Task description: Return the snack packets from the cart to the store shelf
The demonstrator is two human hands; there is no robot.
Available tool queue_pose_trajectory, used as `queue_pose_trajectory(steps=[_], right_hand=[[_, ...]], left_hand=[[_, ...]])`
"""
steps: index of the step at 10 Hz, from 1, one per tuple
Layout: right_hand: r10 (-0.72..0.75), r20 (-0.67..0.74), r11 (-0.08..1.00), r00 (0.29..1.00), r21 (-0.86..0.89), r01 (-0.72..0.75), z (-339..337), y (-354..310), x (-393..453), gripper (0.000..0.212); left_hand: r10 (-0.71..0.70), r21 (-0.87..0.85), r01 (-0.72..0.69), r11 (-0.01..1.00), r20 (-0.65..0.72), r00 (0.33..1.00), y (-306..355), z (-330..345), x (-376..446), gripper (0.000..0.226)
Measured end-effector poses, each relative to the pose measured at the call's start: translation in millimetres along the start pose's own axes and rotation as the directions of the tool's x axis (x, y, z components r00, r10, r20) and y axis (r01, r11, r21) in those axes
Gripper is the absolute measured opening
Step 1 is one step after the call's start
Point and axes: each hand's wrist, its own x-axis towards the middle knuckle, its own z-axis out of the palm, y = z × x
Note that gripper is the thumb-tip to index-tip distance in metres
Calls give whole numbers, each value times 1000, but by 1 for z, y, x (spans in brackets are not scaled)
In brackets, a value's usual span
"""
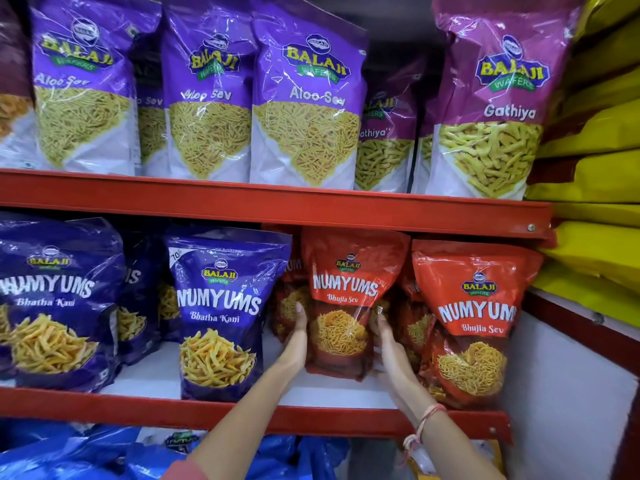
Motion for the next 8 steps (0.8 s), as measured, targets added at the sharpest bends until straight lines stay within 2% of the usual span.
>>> queue_pose_trajectory(steps=[2, 3, 4, 6, 7, 8], right_hand=[[-14, 23, 999, 1000, -52, 15, -13, 4, -19, 91], [-19, 13, 996, 1000, -83, 20, -19, 8, -35, 100], [-45, 10, 991, 999, -126, 46, -23, 10, -49, 88], [-62, 11, 967, 998, -246, 63, -27, 11, -62, 92], [-127, 51, 940, 991, -312, 136, -23, -3, -82, 71], [-297, 24, 877, 955, -389, 282, -32, -26, -97, 42]], left_hand=[[27, 166, -33, 986, 34, 999, -23, -22, -23, 80], [19, 242, -24, 970, 22, 1000, -34, -27, -34, 92], [7, 283, -15, 959, 32, 999, -38, -29, -44, 95], [19, 362, -34, 931, 45, 999, -22, -27, -75, 99], [113, 419, -107, 902, 11, 994, -10, -27, -96, 76], [410, 471, -365, 803, 7, 912, 8, -30, -116, 46]])
